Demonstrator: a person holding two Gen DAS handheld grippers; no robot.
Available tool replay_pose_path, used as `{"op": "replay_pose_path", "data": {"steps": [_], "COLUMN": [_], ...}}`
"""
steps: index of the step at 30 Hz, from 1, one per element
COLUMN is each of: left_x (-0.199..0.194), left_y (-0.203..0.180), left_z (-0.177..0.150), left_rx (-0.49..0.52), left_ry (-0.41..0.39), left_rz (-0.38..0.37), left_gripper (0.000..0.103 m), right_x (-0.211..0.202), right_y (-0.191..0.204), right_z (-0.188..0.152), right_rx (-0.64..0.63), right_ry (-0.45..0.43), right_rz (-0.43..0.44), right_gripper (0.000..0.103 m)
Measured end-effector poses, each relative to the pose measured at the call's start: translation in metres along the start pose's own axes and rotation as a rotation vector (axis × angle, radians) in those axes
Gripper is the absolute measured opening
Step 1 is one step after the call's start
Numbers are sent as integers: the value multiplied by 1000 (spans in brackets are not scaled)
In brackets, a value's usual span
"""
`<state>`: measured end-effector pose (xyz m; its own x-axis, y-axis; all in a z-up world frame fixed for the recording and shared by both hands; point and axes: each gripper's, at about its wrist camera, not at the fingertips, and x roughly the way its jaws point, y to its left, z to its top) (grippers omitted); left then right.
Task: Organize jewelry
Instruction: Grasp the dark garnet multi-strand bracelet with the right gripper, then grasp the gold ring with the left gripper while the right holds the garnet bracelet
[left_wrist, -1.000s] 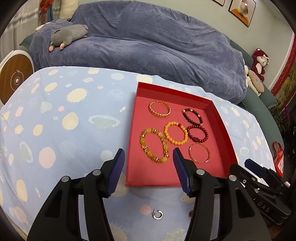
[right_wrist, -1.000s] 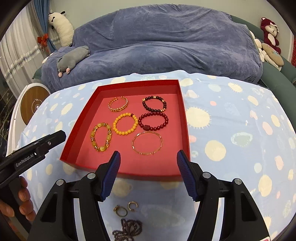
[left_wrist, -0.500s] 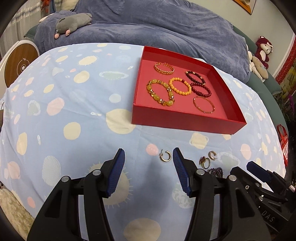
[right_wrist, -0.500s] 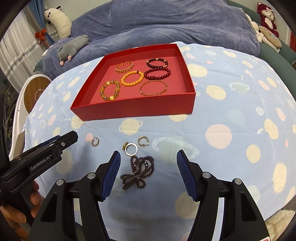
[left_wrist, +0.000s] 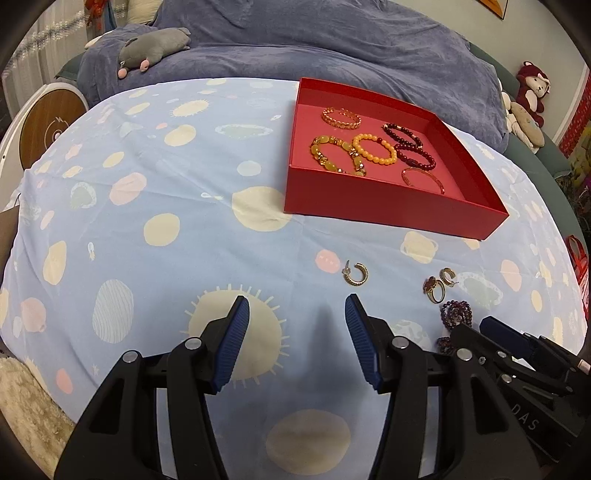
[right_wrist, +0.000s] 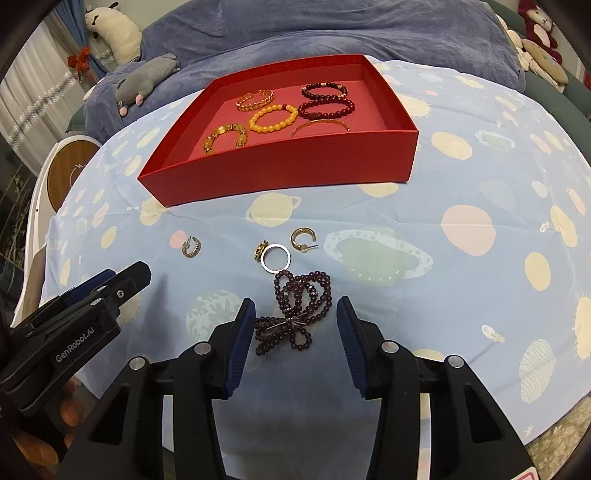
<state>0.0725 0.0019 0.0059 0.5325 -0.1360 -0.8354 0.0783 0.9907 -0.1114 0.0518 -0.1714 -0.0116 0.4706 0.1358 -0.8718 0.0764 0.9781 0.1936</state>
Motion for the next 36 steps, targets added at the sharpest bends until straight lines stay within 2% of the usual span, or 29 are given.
{"op": "replay_pose_path", "data": {"steps": [17,21,36], "left_x": [4,4,22], "left_y": [-4,-6,-21], "left_z": [-6,-6,6], "left_rx": [15,21,39], "left_ry": [11,12,17], "left_rz": [-4,-9,-46], "left_gripper": [51,51,51], "right_x": [7,6,-2], "right_y": [0,-4,-10], "right_z": [-3,-4,-3], "right_rx": [-22,-16,7], "right_ry": [0,-1,-19], "right_rz": [-31,-32,-23], "right_gripper": [25,16,13]}}
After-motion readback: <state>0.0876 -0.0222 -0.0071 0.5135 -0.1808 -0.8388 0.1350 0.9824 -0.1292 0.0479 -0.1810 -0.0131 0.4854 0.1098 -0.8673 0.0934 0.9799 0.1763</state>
